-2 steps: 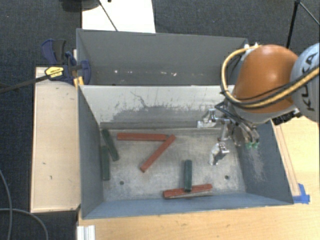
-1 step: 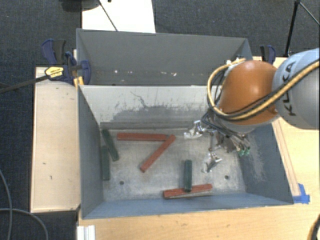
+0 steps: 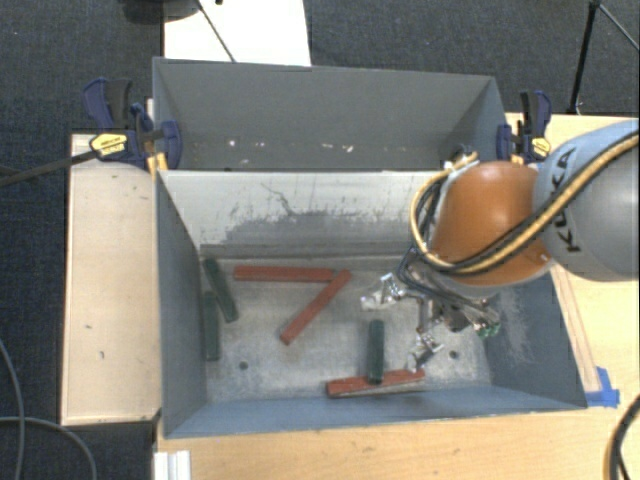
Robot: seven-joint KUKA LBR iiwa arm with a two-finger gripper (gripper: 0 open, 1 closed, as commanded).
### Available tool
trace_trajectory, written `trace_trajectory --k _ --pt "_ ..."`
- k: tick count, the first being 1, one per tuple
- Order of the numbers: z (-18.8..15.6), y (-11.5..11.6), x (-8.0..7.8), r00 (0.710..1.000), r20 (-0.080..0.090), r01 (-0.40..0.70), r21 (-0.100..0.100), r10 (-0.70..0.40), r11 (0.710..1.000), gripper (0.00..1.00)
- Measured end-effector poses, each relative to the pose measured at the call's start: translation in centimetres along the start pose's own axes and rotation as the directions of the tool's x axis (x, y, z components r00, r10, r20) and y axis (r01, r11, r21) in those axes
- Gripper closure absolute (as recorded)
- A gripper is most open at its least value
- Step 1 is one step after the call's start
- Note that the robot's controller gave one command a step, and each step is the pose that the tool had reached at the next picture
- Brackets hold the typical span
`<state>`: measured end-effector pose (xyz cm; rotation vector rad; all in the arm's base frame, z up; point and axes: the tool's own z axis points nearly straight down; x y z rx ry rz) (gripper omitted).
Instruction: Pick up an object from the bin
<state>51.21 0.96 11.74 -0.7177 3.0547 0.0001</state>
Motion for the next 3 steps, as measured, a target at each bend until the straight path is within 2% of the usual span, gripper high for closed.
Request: trace_trajectory --k 1,2,3 --pt "4.4 1.0 -2.8 0.988 -0.007 0.152 0.0 -0.152 0.988 1.0" --pt "4.4 1.0 -2.8 0.988 -0.007 0.152 0.0 -0.152 0.988 1.0" --pt "-11.5 1.6 -4.3 0.986 0.002 0.169 0.001 -0.169 0.986 1.0"
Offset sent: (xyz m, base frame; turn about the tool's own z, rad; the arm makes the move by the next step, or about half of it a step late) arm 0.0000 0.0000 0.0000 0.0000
